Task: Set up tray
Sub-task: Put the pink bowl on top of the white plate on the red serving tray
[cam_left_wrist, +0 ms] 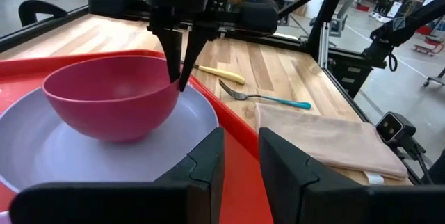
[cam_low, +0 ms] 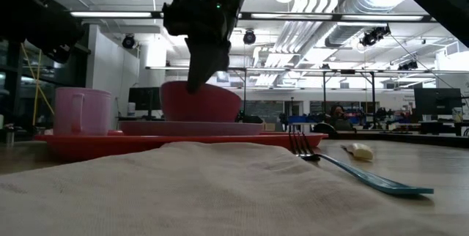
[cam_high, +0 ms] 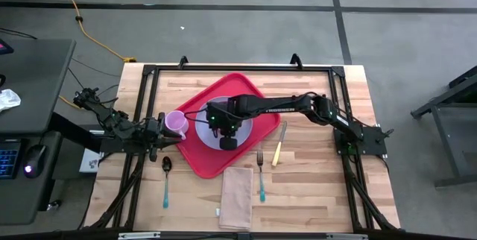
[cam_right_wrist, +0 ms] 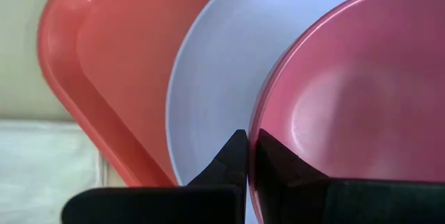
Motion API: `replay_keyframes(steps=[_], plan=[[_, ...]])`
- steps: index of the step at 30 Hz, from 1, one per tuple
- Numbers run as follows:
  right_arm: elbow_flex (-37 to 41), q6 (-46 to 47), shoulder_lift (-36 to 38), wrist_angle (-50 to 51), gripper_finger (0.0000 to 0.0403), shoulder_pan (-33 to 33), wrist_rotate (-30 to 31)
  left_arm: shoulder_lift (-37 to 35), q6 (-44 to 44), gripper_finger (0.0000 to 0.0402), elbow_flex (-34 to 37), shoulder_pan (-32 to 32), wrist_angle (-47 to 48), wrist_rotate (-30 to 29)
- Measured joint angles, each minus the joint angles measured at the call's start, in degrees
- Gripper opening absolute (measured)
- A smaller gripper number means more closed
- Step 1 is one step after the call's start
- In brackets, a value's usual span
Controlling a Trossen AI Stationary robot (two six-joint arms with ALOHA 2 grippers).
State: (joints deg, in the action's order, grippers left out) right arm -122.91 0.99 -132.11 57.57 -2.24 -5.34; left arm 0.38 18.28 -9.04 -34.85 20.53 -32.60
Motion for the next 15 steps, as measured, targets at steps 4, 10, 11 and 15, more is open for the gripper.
replay_keyframes(steps=[4, 10, 11, 15], plan=[[0.0, -0.01, 0.0, -0.55, 0.0, 0.0, -1.02, 0.0, 0.0, 0.0117, 0.0, 0.0, -0.01, -0.03], [0.0, -0.22, 0.0, -0.72, 0.0, -0.02, -1.25, 0.0, 0.0, 0.0117, 0.0, 0.0, -0.02, -0.17], [0.0, -0.37, 0.0, -0.92, 0.0, -0.02, -1.4, 0.0, 0.0, 0.0117, 0.0, 0.0, -0.02, -0.17], [0.0, -0.44, 0.0, -1.57, 0.0, 0.0, -2.01, 0.0, 0.0, 0.0117, 0.0, 0.0, -0.02, -0.17]])
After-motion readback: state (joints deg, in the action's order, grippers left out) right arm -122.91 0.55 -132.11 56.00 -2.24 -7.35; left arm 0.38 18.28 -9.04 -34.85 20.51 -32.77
